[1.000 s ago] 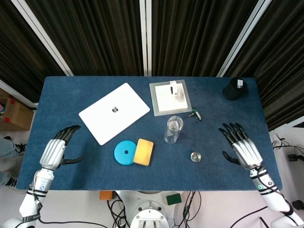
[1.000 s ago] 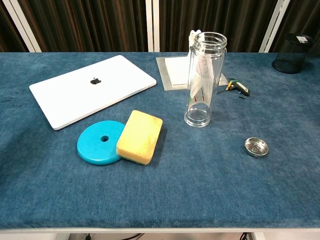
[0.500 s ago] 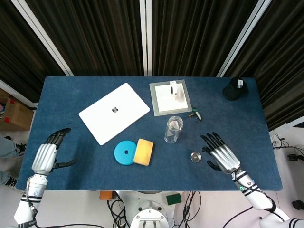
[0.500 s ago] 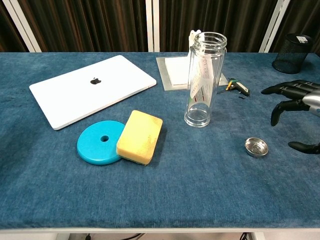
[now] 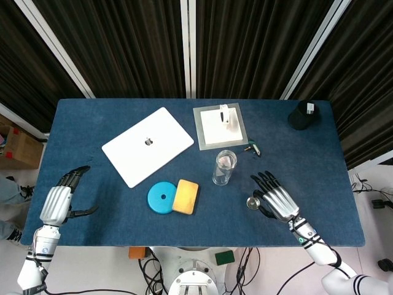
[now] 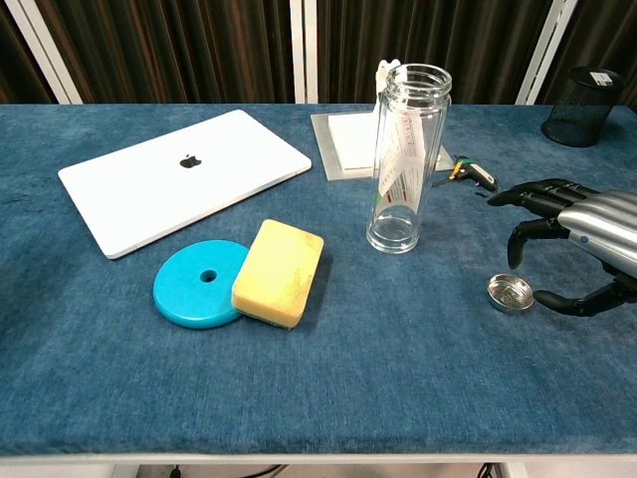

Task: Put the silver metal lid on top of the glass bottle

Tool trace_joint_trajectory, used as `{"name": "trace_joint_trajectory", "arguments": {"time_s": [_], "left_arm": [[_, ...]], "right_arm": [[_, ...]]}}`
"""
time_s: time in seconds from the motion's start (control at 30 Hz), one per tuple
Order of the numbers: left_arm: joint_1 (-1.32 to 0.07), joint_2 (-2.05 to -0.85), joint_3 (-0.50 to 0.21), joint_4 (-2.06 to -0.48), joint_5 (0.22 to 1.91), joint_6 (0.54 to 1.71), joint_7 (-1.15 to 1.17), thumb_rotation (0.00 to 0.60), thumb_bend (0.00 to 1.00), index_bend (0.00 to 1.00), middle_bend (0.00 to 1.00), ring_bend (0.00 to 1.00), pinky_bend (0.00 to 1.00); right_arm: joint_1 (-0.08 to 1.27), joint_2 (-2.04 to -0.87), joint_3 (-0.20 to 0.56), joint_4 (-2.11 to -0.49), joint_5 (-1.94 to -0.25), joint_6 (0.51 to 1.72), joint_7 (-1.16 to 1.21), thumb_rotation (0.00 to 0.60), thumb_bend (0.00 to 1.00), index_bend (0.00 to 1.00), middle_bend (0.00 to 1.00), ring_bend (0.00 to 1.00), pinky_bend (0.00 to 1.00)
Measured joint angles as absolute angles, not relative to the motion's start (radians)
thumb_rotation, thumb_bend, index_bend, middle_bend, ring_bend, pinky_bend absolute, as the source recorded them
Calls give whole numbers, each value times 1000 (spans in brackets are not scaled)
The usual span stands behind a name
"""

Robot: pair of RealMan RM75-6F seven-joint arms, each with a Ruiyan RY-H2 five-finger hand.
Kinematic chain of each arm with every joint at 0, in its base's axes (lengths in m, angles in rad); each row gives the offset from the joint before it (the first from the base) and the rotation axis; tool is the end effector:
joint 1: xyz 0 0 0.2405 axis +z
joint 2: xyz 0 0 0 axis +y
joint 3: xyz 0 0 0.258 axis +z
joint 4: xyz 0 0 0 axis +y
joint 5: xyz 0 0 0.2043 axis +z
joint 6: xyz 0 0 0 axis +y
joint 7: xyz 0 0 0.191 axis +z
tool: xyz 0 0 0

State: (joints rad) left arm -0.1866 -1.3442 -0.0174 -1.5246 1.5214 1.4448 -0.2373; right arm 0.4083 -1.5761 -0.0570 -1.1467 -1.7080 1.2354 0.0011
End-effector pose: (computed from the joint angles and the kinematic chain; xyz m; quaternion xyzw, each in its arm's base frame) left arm -0.2798 0.2494 0.0844 -0.5586 -0.4832 -0.4939 0.4588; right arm -0.2507 -0.2871 -0.0247 0.7825 -0.3010 0.3749 0.3956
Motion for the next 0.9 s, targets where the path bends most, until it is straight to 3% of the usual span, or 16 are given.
{"name": "trace_joint_trajectory", "arguments": {"time_s": [0.27,0.9], "left_arm": [[-183,-1347,-20,-1516,1523,1444,-242,600,4,129,135,113,178],[-183,-1347,-25,-1507,1524,1432,-246,600,4,130,135,112,178]], "right_arm": [[419,-1598,-63,-1113,-1715,1241,33,600,376,502,62,0,0],[425,-1635,-66,-1064,-1711,1258,53,600,380,534,75,0,0]]}}
